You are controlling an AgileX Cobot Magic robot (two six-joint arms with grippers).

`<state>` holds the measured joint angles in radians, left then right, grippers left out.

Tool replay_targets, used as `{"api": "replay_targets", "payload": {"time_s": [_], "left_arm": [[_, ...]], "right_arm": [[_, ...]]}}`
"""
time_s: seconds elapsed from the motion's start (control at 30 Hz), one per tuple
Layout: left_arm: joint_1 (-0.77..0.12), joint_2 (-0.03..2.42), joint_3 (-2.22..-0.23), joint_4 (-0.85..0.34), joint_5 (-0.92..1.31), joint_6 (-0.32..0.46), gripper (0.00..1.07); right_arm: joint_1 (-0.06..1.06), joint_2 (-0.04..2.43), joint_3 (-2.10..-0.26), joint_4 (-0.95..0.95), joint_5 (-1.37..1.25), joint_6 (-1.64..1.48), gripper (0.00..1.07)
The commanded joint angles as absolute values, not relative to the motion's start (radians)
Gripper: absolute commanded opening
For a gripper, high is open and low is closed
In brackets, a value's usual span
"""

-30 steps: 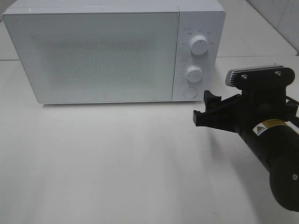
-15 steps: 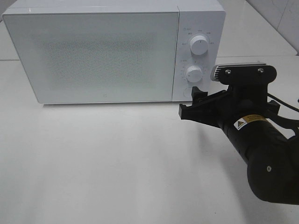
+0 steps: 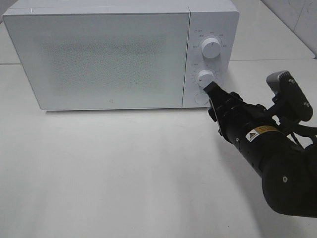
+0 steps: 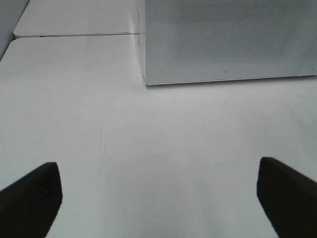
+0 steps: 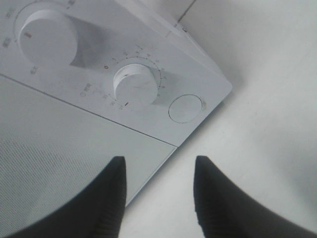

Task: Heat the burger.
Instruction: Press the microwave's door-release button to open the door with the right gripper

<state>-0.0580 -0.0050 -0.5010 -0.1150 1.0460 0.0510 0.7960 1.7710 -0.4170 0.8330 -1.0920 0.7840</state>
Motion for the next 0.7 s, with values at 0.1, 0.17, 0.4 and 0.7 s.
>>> {"api": "replay_targets", "payload": {"time_s": [0.1,0.17,0.4,0.7], "left_arm": [[-0.056,-0.025,-0.500,-0.117,1.039,0.051,1.01],[-0.056,-0.025,-0.500,-0.117,1.039,0.051,1.01],[-0.056,-0.025,-0.500,-0.117,1.039,0.051,1.01],[-0.056,-0.025,-0.500,-0.117,1.039,0.051,1.01]], "right_arm": [[0.796,1.770,-0.425,0.828,-1.066,1.082,0.25],[0.796,1.770,-0.425,0.828,-1.066,1.118,0.23],[0.796,1.770,-0.425,0.830,-1.023,1.351,0.02],[0.792,1.772,-0.437,0.837,-0.972,1.374,0.00]]}}
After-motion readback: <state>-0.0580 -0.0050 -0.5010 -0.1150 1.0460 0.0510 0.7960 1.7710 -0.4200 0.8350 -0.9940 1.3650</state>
